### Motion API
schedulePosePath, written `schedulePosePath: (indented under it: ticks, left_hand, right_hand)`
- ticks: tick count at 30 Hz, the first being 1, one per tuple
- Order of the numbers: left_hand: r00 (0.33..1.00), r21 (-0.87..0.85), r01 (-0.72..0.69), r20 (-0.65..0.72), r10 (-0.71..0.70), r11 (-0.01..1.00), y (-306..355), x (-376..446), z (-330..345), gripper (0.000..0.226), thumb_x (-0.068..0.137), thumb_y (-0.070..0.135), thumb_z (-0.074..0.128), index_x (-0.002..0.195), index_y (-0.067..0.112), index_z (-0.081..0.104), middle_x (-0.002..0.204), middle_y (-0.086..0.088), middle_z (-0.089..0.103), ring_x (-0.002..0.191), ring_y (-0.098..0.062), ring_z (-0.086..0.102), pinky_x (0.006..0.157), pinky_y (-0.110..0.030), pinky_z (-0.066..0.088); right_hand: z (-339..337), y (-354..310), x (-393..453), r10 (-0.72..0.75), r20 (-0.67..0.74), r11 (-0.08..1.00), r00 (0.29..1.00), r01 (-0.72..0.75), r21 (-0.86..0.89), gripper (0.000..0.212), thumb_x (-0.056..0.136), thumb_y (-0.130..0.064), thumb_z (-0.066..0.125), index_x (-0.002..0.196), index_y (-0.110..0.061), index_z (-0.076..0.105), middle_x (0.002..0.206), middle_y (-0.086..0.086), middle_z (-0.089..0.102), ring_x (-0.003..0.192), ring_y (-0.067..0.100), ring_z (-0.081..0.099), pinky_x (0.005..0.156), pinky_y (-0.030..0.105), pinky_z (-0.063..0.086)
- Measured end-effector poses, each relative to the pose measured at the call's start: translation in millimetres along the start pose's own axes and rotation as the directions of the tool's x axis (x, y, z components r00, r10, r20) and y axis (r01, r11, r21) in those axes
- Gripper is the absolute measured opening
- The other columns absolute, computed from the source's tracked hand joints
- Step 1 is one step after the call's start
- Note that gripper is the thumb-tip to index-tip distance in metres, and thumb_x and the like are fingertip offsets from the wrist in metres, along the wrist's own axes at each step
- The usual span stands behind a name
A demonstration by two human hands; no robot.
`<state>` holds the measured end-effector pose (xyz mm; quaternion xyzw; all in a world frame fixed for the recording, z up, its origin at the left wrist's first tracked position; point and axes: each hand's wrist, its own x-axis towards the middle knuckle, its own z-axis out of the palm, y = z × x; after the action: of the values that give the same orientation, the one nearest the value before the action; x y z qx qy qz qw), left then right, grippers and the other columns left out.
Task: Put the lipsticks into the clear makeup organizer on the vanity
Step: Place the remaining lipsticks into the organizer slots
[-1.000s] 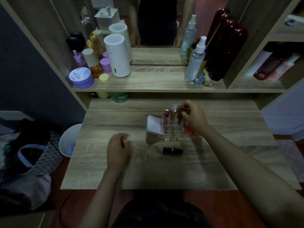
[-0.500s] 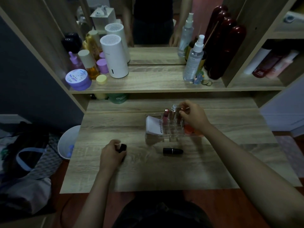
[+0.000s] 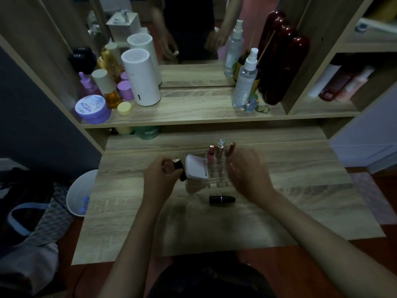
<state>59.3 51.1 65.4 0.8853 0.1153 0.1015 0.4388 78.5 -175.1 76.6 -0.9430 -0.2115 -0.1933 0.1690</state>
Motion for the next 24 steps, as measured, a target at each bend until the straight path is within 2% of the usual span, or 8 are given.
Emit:
schedulePosePath:
  ticks: [1, 3, 5, 7, 9, 13, 18, 24]
  left_hand:
    - [1.0, -0.019, -0.025, -0.017, 0.025, 1.0, 4.8, 4.2, 2.9, 0.024, 0.069, 0.004, 0.074, 0.091, 0.005, 0.063, 0.084, -0.003, 0.063, 0.076, -0.017, 0.058, 0.066, -0.027, 0.048]
    - [0.996, -0.048, -0.089, -0.017, 0.088, 0.995, 14.4, 12.5, 14.1, 0.022, 0.071, 0.004, 0.073, 0.091, 0.004, 0.063, 0.084, -0.006, 0.066, 0.074, -0.015, 0.058, 0.061, -0.013, 0.045]
    - [0.991, -0.056, -0.13, 0.02, 0.132, 0.99, 23.2, 18.7, 27.2, 0.021, 0.074, 0.004, 0.07, 0.093, 0.002, 0.062, 0.088, -0.011, 0.068, 0.076, -0.013, 0.059, 0.06, -0.006, 0.041]
    - [0.987, -0.084, -0.15, 0.052, 0.155, 0.985, 29.4, 23.0, 40.0, 0.021, 0.075, 0.001, 0.069, 0.095, -0.001, 0.061, 0.093, -0.018, 0.069, 0.082, -0.016, 0.061, 0.064, -0.013, 0.044]
    - [0.985, -0.105, -0.147, 0.072, 0.155, 0.984, 32.2, 26.4, 50.2, 0.021, 0.074, -0.002, 0.068, 0.094, -0.002, 0.061, 0.095, -0.019, 0.068, 0.084, -0.021, 0.063, 0.065, -0.014, 0.045]
    - [0.98, -0.111, -0.159, 0.102, 0.171, 0.981, 32.1, 28.5, 63.6, 0.02, 0.073, -0.006, 0.066, 0.092, -0.003, 0.06, 0.093, -0.02, 0.067, 0.081, -0.02, 0.062, 0.062, 0.002, 0.042]
    - [0.975, -0.081, -0.175, 0.123, 0.184, 0.981, 29.2, 27.7, 70.6, 0.017, 0.075, -0.003, 0.066, 0.091, -0.001, 0.06, 0.094, -0.019, 0.068, 0.081, -0.012, 0.056, 0.061, -0.006, 0.041]
    - [0.98, -0.123, -0.122, 0.145, 0.139, 0.985, 22.7, 30.9, 77.0, 0.02, 0.073, -0.004, 0.068, 0.089, 0.004, 0.059, 0.094, -0.016, 0.068, 0.083, -0.016, 0.061, 0.061, -0.008, 0.044]
  right_hand:
    - [5.9, -4.5, -9.5, -0.068, 0.129, 0.998, 0.989, 0.069, -0.002, 0.005, 0.079, -0.014, 0.063, 0.079, -0.011, 0.066, 0.077, 0.007, 0.067, 0.07, 0.025, 0.063, 0.08, 0.046, 0.053]
    - [17.1, -4.7, -27.9, -0.09, 0.353, 0.996, 0.931, 0.087, 0.023, 0.013, 0.078, -0.012, 0.064, 0.09, -0.008, 0.068, 0.087, 0.011, 0.068, 0.075, 0.028, 0.065, 0.067, 0.044, 0.057]
    - [29.6, -0.3, -41.4, -0.004, 0.512, 1.0, 0.859, -0.003, 0.012, 0.036, 0.081, -0.015, 0.061, 0.117, -0.01, 0.06, 0.11, 0.011, 0.064, 0.095, 0.03, 0.063, 0.075, 0.042, 0.054]
    - [39.1, 3.5, -50.5, 0.065, 0.586, 0.998, 0.808, -0.055, -0.035, 0.047, 0.084, -0.016, 0.057, 0.13, -0.014, 0.048, 0.121, 0.01, 0.058, 0.106, 0.03, 0.058, 0.081, 0.04, 0.05]
    - [45.3, 7.4, -55.5, 0.087, 0.59, 0.996, 0.803, -0.074, -0.047, 0.041, 0.086, -0.015, 0.053, 0.127, -0.013, 0.05, 0.118, 0.012, 0.058, 0.104, 0.031, 0.057, 0.079, 0.04, 0.048]
    - [45.9, 16.1, -55.7, 0.134, 0.607, 0.991, 0.783, -0.114, -0.071, 0.029, 0.085, -0.013, 0.05, 0.113, -0.01, 0.056, 0.115, 0.012, 0.058, 0.103, 0.029, 0.055, 0.079, 0.037, 0.044]
    - [36.2, 20.2, -48.4, 0.174, 0.605, 0.96, 0.777, -0.271, 0.073, 0.027, 0.085, -0.014, 0.058, 0.11, -0.011, 0.065, 0.112, 0.01, 0.066, 0.105, 0.026, 0.06, 0.087, 0.036, 0.047]
    - [7.2, 21.7, -15.0, 0.242, 0.427, 0.879, 0.871, -0.384, 0.284, 0.016, 0.081, -0.008, 0.067, 0.096, -0.007, 0.073, 0.09, 0.013, 0.073, 0.075, 0.014, 0.06, 0.061, 0.015, 0.04]
